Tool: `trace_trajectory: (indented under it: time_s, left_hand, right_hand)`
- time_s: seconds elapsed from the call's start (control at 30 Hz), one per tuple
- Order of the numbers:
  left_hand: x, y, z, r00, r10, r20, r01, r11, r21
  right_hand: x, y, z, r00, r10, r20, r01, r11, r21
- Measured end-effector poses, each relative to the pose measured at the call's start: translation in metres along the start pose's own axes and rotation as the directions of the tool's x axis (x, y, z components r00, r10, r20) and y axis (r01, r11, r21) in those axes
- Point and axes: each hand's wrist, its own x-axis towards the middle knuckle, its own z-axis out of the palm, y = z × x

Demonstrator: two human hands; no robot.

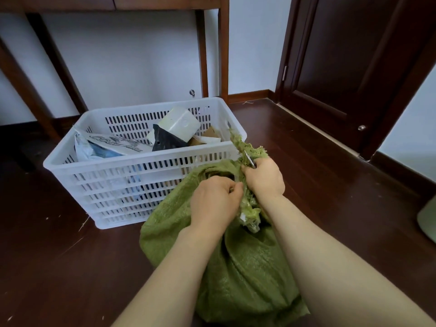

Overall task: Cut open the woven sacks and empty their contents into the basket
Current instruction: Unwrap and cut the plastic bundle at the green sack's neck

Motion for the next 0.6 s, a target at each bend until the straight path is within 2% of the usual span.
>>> trace_trajectory:
  time_s: [0.1, 0.2, 0.37, 0.6]
  left_hand:
    - [-0.002, 0.009, 0.001, 1.0, 0.025, 0.016, -0.025, 0.999, -0.023]
    - [0.003, 0.012, -0.006, 0.999, 0.042, 0.017, -0.041, 0.998, -0.052]
    - [-0.003, 0.017, -0.036, 0.966, 0.231, 0.112, -0.234, 0.972, 0.009]
    - [-0.002, 0.004, -0.05, 0.891, 0.453, 0.034, -0.453, 0.883, 0.123]
  right_hand:
    - [0.009, -0.004, -0.008, 0.999, 0.023, -0.044, -0.026, 0.997, -0.069]
    - [0.024, -0.013, -0.018, 0.998, -0.036, -0.045, 0.03, 0.99, -0.14]
    - [0.045, -0.008, -0.037, 0.994, -0.006, -0.112, -0.016, 0.981, -0.194]
    - [0.053, -0.022, -0.03, 0.995, 0.012, -0.096, -0.023, 0.993, -0.116]
